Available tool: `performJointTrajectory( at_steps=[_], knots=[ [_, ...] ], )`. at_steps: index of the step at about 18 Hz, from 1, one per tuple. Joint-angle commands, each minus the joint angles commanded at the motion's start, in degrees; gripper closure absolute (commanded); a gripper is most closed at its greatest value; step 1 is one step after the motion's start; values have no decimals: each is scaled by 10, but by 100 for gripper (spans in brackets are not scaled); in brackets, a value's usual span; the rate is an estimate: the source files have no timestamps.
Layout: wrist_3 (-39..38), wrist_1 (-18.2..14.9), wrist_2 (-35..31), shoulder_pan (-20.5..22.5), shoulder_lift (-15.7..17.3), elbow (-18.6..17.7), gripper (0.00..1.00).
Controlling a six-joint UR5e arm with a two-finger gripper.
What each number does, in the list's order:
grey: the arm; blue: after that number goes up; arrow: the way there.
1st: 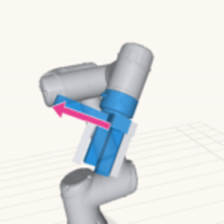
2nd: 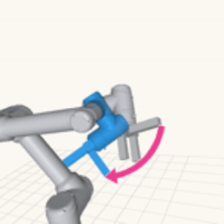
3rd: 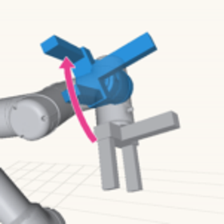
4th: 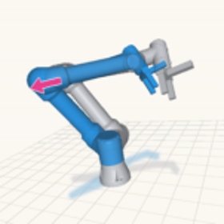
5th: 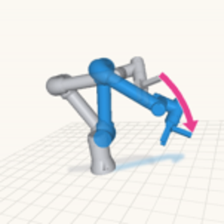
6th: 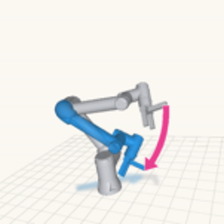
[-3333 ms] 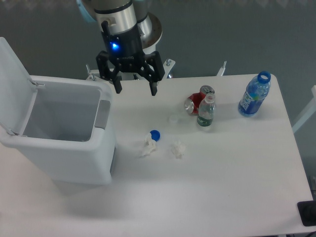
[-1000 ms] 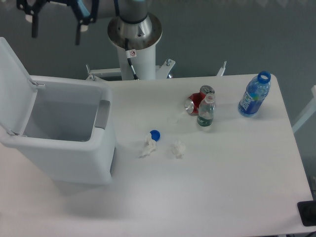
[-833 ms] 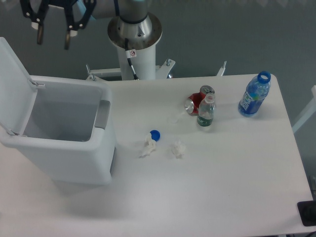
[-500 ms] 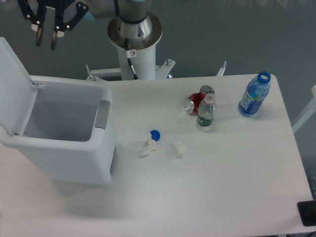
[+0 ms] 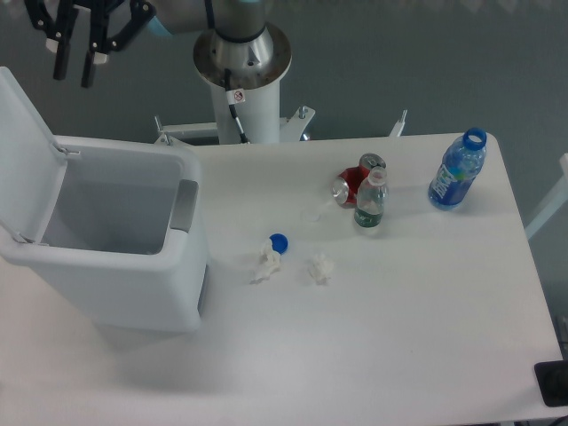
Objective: Close the trash can
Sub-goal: 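Swing the gripper further back behind the upright trash can lid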
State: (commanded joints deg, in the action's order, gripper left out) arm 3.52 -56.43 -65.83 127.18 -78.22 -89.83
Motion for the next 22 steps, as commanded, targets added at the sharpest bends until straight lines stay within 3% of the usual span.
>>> performJointTrajectory(
  at_steps=[1,3,13,22],
  knots=[
    [-3,-1,-1,0,0,3,72],
    [-3,-1,-1,0,0,5,90],
    [-15,-1,52,-3,10,14,91],
    [10,1,91,-44,-9,8,91]
  ],
)
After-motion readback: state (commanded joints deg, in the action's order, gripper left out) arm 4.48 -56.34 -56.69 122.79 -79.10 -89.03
